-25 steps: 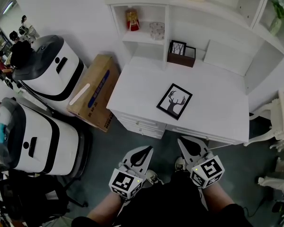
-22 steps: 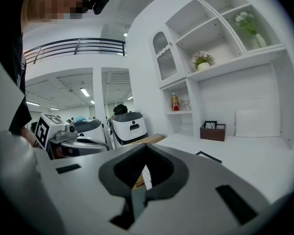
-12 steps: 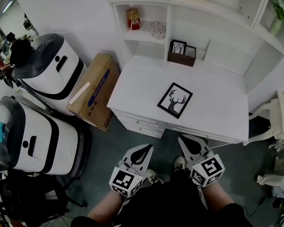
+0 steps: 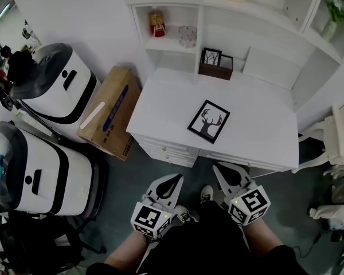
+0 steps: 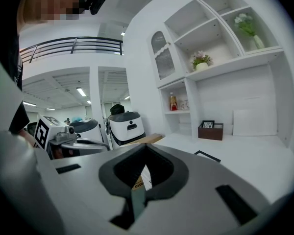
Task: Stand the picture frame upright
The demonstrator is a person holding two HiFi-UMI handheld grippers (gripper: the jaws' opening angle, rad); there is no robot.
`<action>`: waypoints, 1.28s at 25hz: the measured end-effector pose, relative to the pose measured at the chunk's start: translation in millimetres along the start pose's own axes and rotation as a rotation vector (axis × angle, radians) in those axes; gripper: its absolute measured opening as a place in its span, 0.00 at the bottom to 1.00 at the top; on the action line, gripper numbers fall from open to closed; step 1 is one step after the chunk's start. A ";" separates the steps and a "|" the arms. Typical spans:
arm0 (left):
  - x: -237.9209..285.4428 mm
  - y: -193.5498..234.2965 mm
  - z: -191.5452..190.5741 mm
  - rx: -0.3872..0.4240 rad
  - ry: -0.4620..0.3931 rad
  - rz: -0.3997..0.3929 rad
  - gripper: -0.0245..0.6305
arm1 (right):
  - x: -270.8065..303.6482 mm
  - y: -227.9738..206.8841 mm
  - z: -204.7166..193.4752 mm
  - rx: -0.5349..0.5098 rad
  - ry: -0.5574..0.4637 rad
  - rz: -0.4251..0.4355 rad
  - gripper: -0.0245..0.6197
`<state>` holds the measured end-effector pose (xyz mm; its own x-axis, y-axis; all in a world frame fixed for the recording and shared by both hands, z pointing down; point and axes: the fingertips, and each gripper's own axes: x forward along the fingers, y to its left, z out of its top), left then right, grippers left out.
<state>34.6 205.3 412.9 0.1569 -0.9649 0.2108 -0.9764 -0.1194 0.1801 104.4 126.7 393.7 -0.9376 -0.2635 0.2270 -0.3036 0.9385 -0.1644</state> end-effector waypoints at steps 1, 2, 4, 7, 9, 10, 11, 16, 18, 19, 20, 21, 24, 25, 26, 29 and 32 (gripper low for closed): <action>2.7 0.1 -0.5 -0.004 0.001 -0.003 0.04 | 0.4 -2.1 0.0 0.000 0.003 -0.002 0.04; 5.9 0.1 -0.7 -0.007 0.003 -0.006 0.04 | 0.9 -4.9 0.0 0.000 0.007 -0.003 0.04; 12.4 0.4 -0.1 -0.011 0.005 -0.010 0.04 | 3.0 -11.6 -1.0 0.002 0.014 -0.005 0.04; 21.0 3.4 2.2 -0.014 0.009 -0.010 0.04 | 10.2 -21.8 -4.0 0.010 0.028 -0.004 0.04; 26.6 6.3 4.6 -0.014 0.013 -0.011 0.04 | 16.9 -28.5 -3.1 0.015 0.033 -0.003 0.04; 29.5 7.8 5.1 -0.012 0.017 -0.012 0.04 | 20.4 -31.7 -1.9 0.016 0.033 -0.002 0.04; 32.5 9.7 5.1 -0.010 0.022 -0.012 0.04 | 24.1 -34.8 -1.1 0.017 0.034 -0.001 0.04; 51.5 21.8 0.6 -0.028 0.046 0.003 0.04 | 39.8 -51.5 -3.9 0.029 0.044 0.013 0.04; 60.4 24.1 -0.4 -0.030 0.057 0.004 0.04 | 43.5 -59.5 -6.0 0.037 0.050 0.015 0.04; 64.8 24.8 -0.4 -0.029 0.062 0.004 0.04 | 44.8 -63.8 -7.3 0.043 0.053 0.014 0.04; 69.1 25.6 -0.1 -0.027 0.066 0.004 0.04 | 45.9 -68.4 -8.8 0.048 0.057 0.014 0.04; 73.5 26.7 0.4 -0.026 0.069 0.005 0.04 | 47.1 -73.2 -10.3 0.053 0.060 0.013 0.04; 85.9 30.8 0.9 -0.024 0.081 0.011 0.04 | 50.6 -87.4 -14.4 0.068 0.069 0.008 0.04; 89.9 32.0 0.7 -0.024 0.085 0.013 0.04 | 51.6 -92.0 -16.0 0.073 0.073 0.007 0.04; 94.1 33.0 0.4 -0.024 0.090 0.014 0.04 | 52.9 -96.6 -17.6 0.077 0.076 0.006 0.04; 107.4 36.9 -1.3 -0.024 0.105 0.017 0.04 | 58.6 -110.7 -22.0 0.094 0.086 0.005 0.04; 120.2 42.8 -3.2 -0.022 0.119 0.020 0.04 | 66.4 -122.9 -27.4 0.115 0.096 0.005 0.04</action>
<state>12.1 84.9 449.0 0.1547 -0.9324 0.3266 -0.9762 -0.0935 0.1956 84.1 0.0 455.2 -0.9200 -0.2315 0.3161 -0.3219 0.9066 -0.2730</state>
